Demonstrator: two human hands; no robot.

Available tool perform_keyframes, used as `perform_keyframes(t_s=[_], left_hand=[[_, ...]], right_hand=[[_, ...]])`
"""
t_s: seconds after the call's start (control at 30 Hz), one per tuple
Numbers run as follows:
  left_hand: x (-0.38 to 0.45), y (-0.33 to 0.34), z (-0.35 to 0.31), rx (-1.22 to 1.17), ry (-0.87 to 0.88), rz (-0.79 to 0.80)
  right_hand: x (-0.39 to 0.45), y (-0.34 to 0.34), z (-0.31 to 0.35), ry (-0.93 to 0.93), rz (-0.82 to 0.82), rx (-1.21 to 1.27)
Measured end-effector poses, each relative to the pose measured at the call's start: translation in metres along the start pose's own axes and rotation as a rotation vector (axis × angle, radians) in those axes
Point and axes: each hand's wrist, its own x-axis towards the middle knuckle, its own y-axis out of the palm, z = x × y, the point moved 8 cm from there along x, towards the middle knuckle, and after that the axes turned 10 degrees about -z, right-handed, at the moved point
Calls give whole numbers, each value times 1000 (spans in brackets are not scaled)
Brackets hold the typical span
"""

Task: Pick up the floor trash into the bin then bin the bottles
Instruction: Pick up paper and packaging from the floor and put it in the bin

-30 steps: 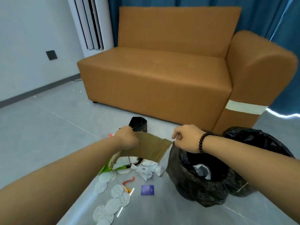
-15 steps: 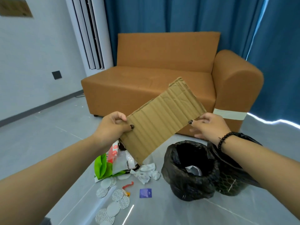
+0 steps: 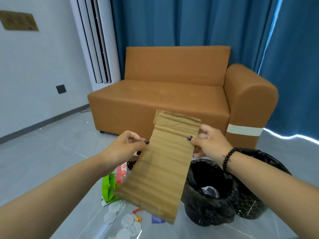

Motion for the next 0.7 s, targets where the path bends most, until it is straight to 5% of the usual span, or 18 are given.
perform_keyframes(t_s=[0.2,0.37,0.57,0.7], left_hand=[[15,4,3,38,-33,-44],[26,9,10,76,-3,-59],[21,32,14,-35,-95,249],[19,38,2,-32,13,323]], right_hand=[[-29,48,-24,-65,241,-236],[-30,37,-17,-160,181,-304],[-21,23,6,-273,136,-71],[-12,23,8,-273,116,-4]])
